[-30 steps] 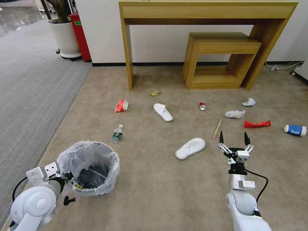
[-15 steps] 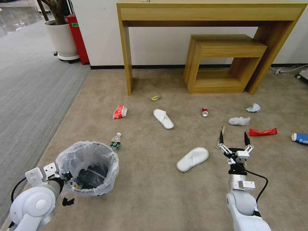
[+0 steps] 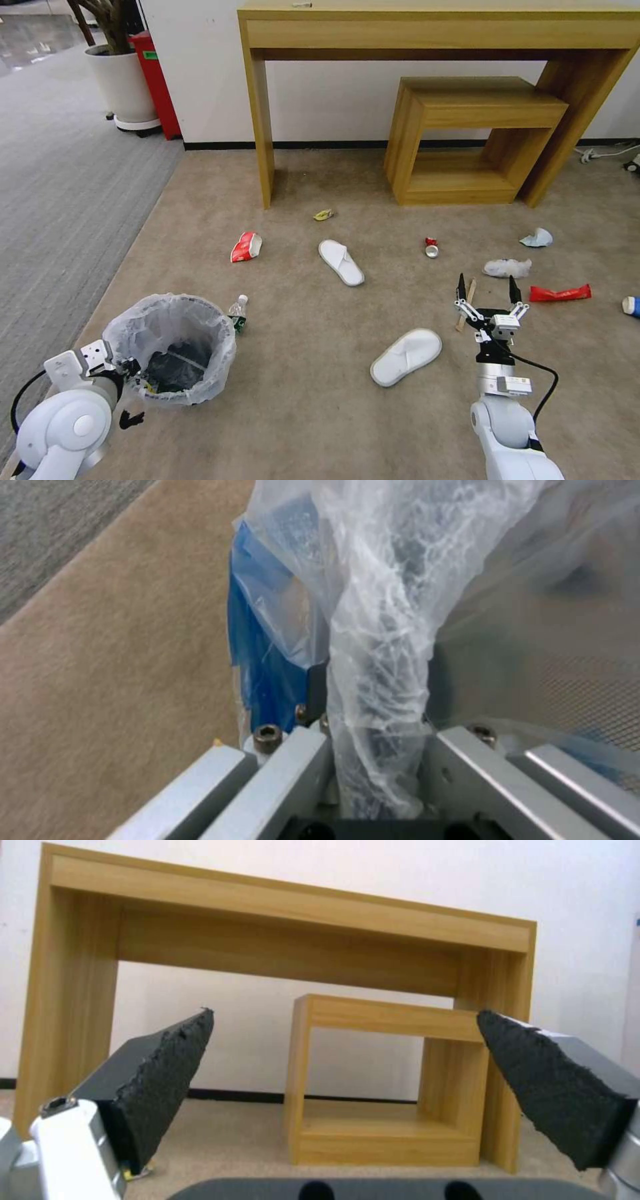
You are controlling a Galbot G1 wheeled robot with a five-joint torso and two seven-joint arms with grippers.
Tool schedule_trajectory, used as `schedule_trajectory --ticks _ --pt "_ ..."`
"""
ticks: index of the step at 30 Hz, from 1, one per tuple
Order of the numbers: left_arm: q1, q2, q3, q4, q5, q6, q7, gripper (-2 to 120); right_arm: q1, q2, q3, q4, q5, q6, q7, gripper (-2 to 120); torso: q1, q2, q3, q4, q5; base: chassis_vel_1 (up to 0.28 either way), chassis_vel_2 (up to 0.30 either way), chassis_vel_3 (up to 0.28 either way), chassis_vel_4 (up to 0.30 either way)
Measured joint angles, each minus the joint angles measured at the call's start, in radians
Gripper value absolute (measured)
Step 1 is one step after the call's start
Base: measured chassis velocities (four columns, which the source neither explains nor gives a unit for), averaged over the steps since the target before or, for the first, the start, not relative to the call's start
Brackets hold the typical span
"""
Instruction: Pick up the trash bin and place the garbage on the floor into it.
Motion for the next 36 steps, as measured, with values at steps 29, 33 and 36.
schedule_trajectory --ticks 29,33,36 --pt "-0.015 0.003 -0.001 0.022 0.019 -0.011 0.007 0 0.008 -0.002 -0.003 -0.014 -0.009 0.023 0.006 100 0.000 0.000 0.000 0.0002 0.0000 -0.061 0.064 0.058 -0.063" --pt "-0.011 0.000 -0.011 0.030 0.043 -0.017 0.016 0 0.000 -0.004 -0.001 -0.013 -0.013 0.016 0.015 100 0.000 0.000 0.000 0.0001 0.0000 0.000 0.000 0.000 0.000" --pt "-0.004 -0.007 -0.023 0.030 0.058 -0.021 0.021 0 -0.001 -0.005 0.001 -0.018 -0.022 0.014 0.018 100 0.000 0.000 0.000 0.0001 0.0000 0.000 0.000 0.000 0.000"
